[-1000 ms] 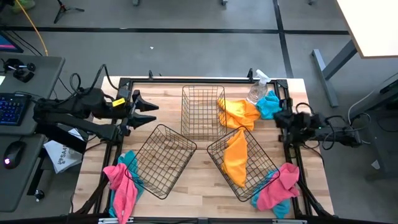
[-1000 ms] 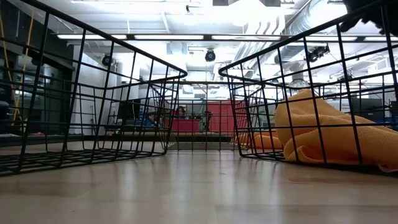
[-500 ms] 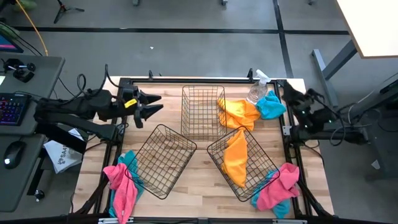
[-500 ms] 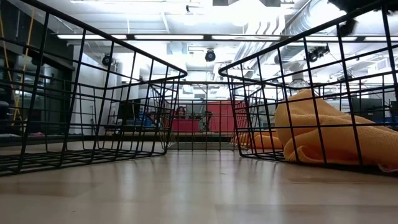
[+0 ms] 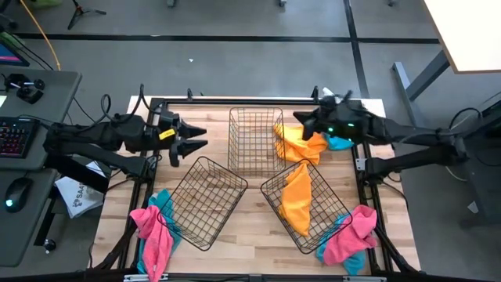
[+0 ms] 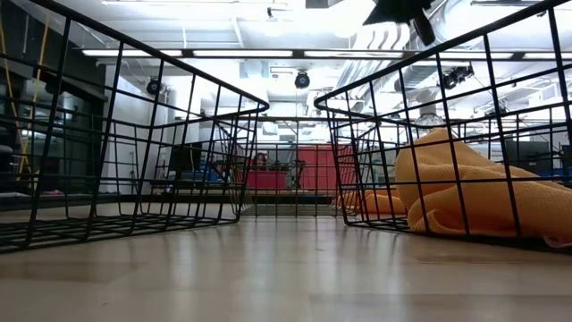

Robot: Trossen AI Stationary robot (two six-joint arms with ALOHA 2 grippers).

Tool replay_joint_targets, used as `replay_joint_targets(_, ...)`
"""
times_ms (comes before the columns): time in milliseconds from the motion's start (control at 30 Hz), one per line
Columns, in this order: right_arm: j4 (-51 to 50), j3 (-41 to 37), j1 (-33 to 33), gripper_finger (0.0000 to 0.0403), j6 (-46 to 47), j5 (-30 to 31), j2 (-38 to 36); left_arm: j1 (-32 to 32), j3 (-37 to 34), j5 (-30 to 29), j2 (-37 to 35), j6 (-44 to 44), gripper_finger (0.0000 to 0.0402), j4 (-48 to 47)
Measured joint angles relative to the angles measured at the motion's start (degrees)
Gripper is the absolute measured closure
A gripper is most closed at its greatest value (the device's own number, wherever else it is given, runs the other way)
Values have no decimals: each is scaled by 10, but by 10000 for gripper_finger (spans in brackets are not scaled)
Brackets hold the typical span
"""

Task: Sort microfiber towel by color & place in baskets
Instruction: Put the orange microfiber cloth into the bottom right wire basket

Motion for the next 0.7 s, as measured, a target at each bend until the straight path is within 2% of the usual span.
replay_joint_targets(133,-211,71,0,357,32,0,49,-8,0,4,-5,0,172,-38)
replay_joint_targets(200,-301,70,1,324,81,4,57,-9,0,4,-5,0,172,-56)
replay_joint_targets(300,-382,27,16,270,183,24,56,-7,0,3,-5,3,172,-67)
replay_joint_targets(500,-338,-82,16,188,350,-21,36,-7,0,-12,-5,10,172,-71)
replay_joint_targets(700,-214,-173,-40,171,429,-26,67,-7,0,-22,-5,20,172,-71)
